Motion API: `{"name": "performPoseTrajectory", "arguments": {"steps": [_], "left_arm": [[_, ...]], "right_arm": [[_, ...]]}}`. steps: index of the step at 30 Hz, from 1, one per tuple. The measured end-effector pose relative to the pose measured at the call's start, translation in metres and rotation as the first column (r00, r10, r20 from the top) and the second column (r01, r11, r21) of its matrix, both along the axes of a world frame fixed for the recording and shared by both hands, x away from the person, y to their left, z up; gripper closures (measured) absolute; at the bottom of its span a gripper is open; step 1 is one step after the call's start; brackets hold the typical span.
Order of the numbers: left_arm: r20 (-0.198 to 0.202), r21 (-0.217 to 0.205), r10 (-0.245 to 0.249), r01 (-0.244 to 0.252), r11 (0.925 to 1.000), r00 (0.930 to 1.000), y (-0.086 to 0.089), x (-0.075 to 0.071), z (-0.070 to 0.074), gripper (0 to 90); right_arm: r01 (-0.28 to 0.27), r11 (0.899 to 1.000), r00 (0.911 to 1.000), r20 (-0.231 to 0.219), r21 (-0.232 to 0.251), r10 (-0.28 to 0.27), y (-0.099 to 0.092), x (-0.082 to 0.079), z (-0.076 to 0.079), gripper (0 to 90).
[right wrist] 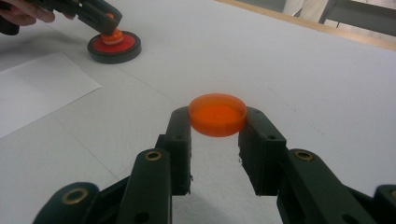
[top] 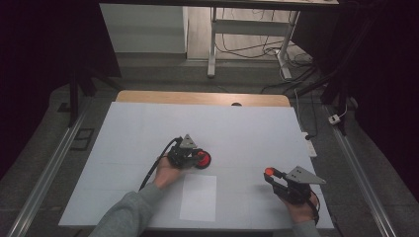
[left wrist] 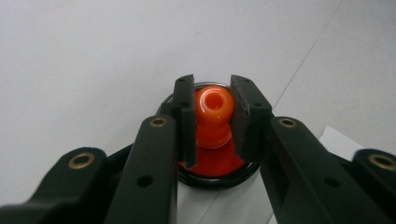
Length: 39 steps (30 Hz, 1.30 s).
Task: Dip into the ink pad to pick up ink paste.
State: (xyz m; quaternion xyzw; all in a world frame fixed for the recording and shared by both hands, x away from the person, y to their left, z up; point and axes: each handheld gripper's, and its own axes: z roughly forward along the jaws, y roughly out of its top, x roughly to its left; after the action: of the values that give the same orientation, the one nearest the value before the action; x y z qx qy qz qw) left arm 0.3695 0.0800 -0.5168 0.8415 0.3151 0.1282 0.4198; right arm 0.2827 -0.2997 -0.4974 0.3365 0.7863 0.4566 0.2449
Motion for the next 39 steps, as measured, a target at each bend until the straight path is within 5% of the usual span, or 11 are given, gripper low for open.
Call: {"name": "performPoseTrajectory", "arguments": {"steps": [4,14,39], "left_arm": [[0.027,-0.052,0.003,-0.001,0.9986,0.9996,0.005,-0.002,0.013,72.8],[0.040,-0.075,-0.011,0.014,0.9971,0.9991,0.005,-0.006,0.023,72.7],[-0.026,-0.019,-0.014,0.013,0.9997,0.9996,-0.001,0.003,-0.002,72.6]], "right_arm": [[0.004,1.000,1.0000,0.000,0.007,-0.004,-0.001,0.000,0.000,64.7],[0.001,1.000,1.0000,0.003,-0.001,-0.001,0.000,0.000,0.001,64.6],[-0.001,1.000,1.0000,0.002,-0.004,0.001,0.000,0.000,0.000,64.7]]}}
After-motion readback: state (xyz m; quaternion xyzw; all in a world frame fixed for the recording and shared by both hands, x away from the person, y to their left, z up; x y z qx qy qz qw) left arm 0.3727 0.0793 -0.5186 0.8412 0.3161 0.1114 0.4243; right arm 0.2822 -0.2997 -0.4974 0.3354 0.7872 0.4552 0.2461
